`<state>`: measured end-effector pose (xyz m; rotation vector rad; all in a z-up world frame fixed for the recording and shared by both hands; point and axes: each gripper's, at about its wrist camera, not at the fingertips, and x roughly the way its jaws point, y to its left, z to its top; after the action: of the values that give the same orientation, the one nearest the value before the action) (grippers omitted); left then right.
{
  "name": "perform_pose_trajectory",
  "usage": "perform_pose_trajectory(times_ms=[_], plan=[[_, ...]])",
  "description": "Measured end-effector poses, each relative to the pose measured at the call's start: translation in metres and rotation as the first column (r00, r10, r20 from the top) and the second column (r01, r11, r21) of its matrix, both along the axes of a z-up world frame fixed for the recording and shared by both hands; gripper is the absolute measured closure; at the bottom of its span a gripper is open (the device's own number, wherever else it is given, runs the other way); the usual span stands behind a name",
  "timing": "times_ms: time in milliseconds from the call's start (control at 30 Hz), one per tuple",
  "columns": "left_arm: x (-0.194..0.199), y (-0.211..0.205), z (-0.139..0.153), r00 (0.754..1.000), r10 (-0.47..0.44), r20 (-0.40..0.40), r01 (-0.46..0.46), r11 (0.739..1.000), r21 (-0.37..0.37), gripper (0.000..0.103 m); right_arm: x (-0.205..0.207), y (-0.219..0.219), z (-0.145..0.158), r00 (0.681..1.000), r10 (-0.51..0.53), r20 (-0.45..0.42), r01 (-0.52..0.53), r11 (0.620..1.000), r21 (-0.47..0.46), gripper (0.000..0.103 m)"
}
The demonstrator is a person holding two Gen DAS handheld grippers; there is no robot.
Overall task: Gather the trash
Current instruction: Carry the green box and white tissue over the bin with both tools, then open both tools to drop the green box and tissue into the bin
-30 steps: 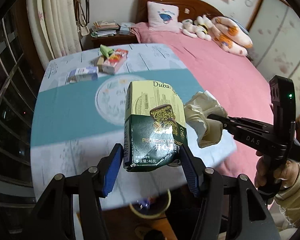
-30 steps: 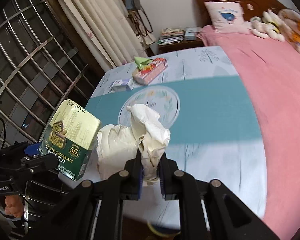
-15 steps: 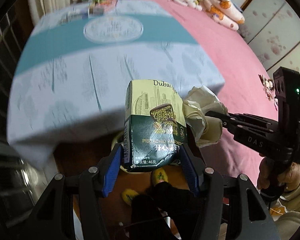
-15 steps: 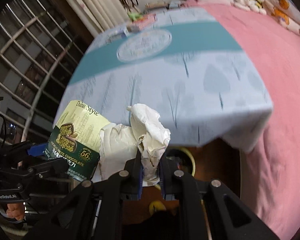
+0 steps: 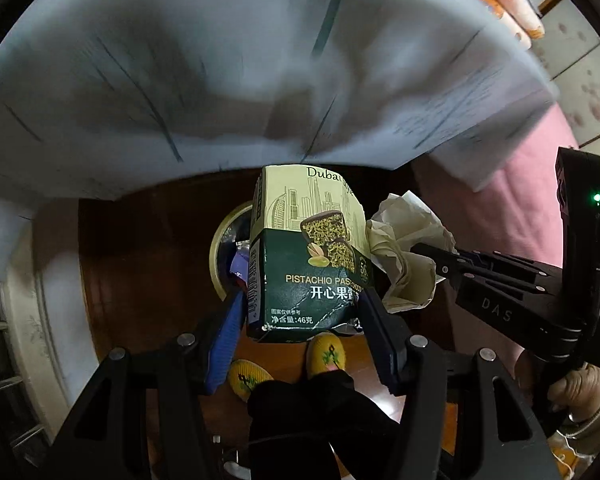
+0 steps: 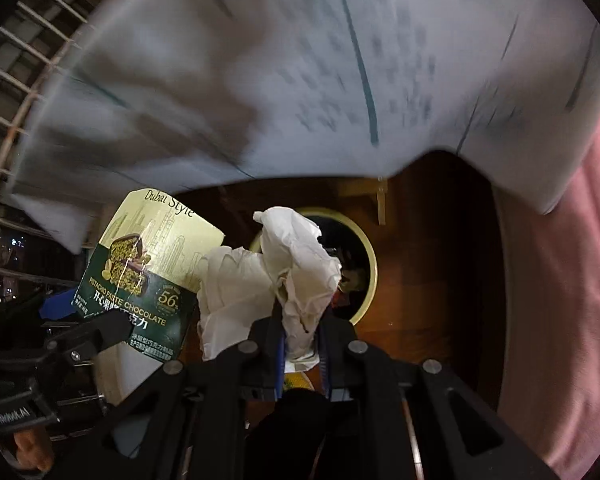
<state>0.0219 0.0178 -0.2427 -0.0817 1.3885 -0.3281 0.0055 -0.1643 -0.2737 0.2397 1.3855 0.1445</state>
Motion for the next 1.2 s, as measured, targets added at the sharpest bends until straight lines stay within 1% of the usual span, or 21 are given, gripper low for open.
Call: perform_pose_trajectory(times_ms=[33,67,167,300,367,400,467,500,533,600,667,733,800,833,867,900,933,967,1033,1167,1200], plan=[[0.003,-0.003,-0.019,1.000,0.004,-0.006,-0.004,1.000,0.000,0.047,0.002,-0.001,-0.013,1.000,-0.003,-0.004,0.003,1.000,-0.001,0.090],[0.005,-0.004,-0.031,1.000,0.003,-0.011,-0.003,1.000,0.001,0.047,0.006,-0.003,-0.030,1.000,-0.007,-0.010,0.007,1.000,-0.006,0.090],[0.014,-0.010,-0.071,1.000,-0.003,-0.027,0.004,1.000,0.009,0.046,0.014,-0.008,-0.066,0.999,-0.026,-0.026,0.026,1.000,-0.006,0.090],[0.026,-0.015,-0.116,0.999,-0.012,-0.049,0.013,1.000,0.019,0.045,0.019,-0.007,-0.103,0.999,-0.025,-0.040,0.025,1.000,-0.005,0.090],[0.030,-0.017,-0.134,0.997,-0.018,-0.074,0.019,1.000,0.016,0.041,0.023,-0.006,-0.115,0.999,-0.018,-0.048,0.017,1.000,-0.011,0.089],[0.031,-0.019,-0.140,0.996,-0.019,-0.082,0.021,1.000,0.023,0.037,0.024,-0.005,-0.120,0.999,-0.016,-0.052,0.015,1.000,-0.014,0.089],[0.034,-0.020,-0.152,0.996,-0.019,-0.086,0.023,0.999,0.045,0.033,0.026,-0.003,-0.129,0.998,-0.014,-0.060,0.013,1.000,-0.012,0.088],[0.035,-0.020,-0.155,0.996,-0.016,-0.083,0.020,0.998,0.055,0.028,0.029,-0.001,-0.130,0.998,-0.013,-0.062,0.012,1.000,-0.010,0.088],[0.035,-0.023,-0.157,0.997,-0.011,-0.081,0.016,0.998,0.063,0.021,0.031,0.001,-0.132,0.998,-0.011,-0.065,0.011,1.000,-0.006,0.087],[0.036,-0.018,-0.159,0.998,0.008,-0.066,-0.004,0.998,0.069,0.019,0.035,0.004,-0.134,0.998,-0.009,-0.069,0.009,1.000,-0.002,0.087],[0.036,-0.013,-0.154,0.998,0.026,-0.053,-0.022,0.996,0.084,0.016,0.037,0.007,-0.133,0.998,-0.009,-0.070,0.009,1.000,0.007,0.087],[0.039,-0.005,-0.150,0.999,0.041,-0.030,-0.038,0.994,0.105,0.008,0.040,0.012,-0.134,0.998,-0.005,-0.069,0.005,1.000,0.010,0.087],[0.040,0.005,-0.146,0.999,0.052,-0.005,-0.051,0.992,0.119,0.008,0.042,0.016,-0.134,0.998,0.005,-0.070,-0.004,1.000,0.015,0.085],[0.041,0.011,-0.143,0.998,0.063,0.005,-0.063,0.990,0.126,0.008,0.043,0.019,-0.134,0.997,0.012,-0.070,-0.011,1.000,0.017,0.081],[0.042,0.013,-0.142,0.997,0.073,0.009,-0.074,0.989,0.131,0.008,0.044,0.021,-0.135,0.997,0.019,-0.070,-0.018,1.000,0.018,0.074],[0.044,0.017,-0.140,0.996,0.088,0.011,-0.089,0.987,0.135,0.006,0.046,0.023,-0.134,0.997,0.026,-0.070,-0.025,1.000,0.019,0.070],[0.045,0.020,-0.137,0.995,0.097,0.012,-0.098,0.986,0.136,0.004,0.046,0.026,-0.132,0.997,0.032,-0.069,-0.030,0.999,0.022,0.062],[0.045,0.025,-0.135,0.994,0.112,0.014,-0.113,0.984,0.139,0.003,0.047,0.028,-0.130,0.997,0.037,-0.068,-0.035,0.999,0.028,0.058],[0.047,0.032,-0.127,0.990,0.136,0.023,-0.138,0.981,0.139,0.003,0.048,0.032,-0.125,0.997,0.046,-0.067,-0.043,0.998,0.040,0.056],[0.045,0.044,-0.107,0.983,0.181,0.031,-0.184,0.972,0.143,0.003,0.046,0.039,-0.108,0.996,0.058,-0.065,-0.056,0.998,0.036,0.055],[0.045,0.046,-0.102,0.981,0.191,0.033,-0.193,0.971,0.142,0.003,0.044,0.040,-0.100,0.996,0.060,-0.064,-0.058,0.998,0.035,0.055]])
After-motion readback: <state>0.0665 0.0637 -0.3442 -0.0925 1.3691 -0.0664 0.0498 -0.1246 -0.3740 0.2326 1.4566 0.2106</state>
